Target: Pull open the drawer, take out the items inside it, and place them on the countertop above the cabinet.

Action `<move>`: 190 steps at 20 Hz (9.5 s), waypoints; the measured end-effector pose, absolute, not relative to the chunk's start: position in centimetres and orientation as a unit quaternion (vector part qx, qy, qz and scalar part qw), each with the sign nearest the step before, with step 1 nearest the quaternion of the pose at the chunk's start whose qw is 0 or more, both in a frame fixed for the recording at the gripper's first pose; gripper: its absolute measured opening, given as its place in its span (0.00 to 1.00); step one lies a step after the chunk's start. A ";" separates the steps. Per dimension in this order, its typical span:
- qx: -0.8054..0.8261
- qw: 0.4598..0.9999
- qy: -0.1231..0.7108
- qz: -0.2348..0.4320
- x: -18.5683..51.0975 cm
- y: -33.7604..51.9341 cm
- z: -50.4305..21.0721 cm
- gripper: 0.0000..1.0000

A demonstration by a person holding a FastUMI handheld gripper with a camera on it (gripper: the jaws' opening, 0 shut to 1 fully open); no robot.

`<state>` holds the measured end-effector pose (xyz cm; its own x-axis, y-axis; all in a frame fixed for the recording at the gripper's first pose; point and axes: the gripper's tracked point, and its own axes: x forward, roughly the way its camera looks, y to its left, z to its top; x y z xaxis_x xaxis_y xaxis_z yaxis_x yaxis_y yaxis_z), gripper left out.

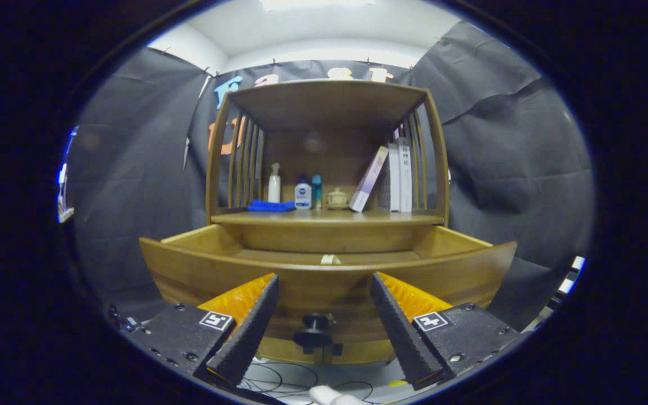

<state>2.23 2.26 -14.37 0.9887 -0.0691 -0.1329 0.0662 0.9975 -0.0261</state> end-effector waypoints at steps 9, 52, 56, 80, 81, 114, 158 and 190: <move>0.013 0.997 0.071 -0.023 7.9 1.3 -3.4 1.00; 0.030 0.822 0.567 -0.033 16.5 2.5 -17.3 0.21; 0.039 0.835 0.548 -0.020 15.3 2.6 -14.1 0.21; 0.057 0.859 0.506 -0.051 30.3 -0.7 -7.8 0.21; 0.058 0.857 0.510 -0.049 31.0 -0.6 -8.1 0.21; -0.018 0.996 0.089 -0.001 23.0 3.9 2.6 0.98; -0.034 0.992 0.100 -0.071 3.7 1.5 -20.2 0.99; -0.004 0.990 0.123 -0.074 19.0 0.6 -21.2 0.99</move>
<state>18.96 0.56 -21.22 0.9586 -0.1483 -0.2430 0.1461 0.9889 -0.0271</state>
